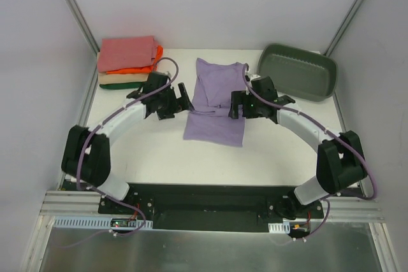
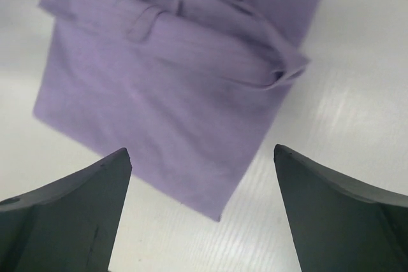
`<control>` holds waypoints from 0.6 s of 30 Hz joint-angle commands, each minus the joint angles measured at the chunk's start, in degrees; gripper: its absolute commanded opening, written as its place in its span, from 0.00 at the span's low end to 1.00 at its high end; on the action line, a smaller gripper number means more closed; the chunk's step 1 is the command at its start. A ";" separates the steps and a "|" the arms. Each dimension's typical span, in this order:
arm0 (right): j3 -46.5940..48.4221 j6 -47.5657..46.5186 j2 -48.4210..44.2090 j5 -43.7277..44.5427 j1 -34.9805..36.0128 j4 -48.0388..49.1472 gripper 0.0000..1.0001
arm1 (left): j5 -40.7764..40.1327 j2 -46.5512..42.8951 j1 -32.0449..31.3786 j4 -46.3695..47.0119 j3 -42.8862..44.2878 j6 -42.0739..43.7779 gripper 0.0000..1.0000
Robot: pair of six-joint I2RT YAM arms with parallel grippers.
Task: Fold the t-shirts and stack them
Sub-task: Fold the folded rectangular tshirt in 1/3 of the way
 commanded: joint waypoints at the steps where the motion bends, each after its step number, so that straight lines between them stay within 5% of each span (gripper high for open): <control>1: -3.20 0.83 -2.07 -5.93 4.82 3.94 0.96 | 2.05 -10.28 -2.95 3.37 -10.13 -1.28 0.99; 10: 6.28 1.88 10.57 -8.13 7.90 6.41 0.96 | 3.03 -14.42 -7.97 8.56 -21.40 -5.41 0.99; 18: 15.86 -0.31 22.00 -0.85 7.47 6.14 0.96 | 2.15 -13.99 -8.05 8.65 -24.22 -4.71 0.99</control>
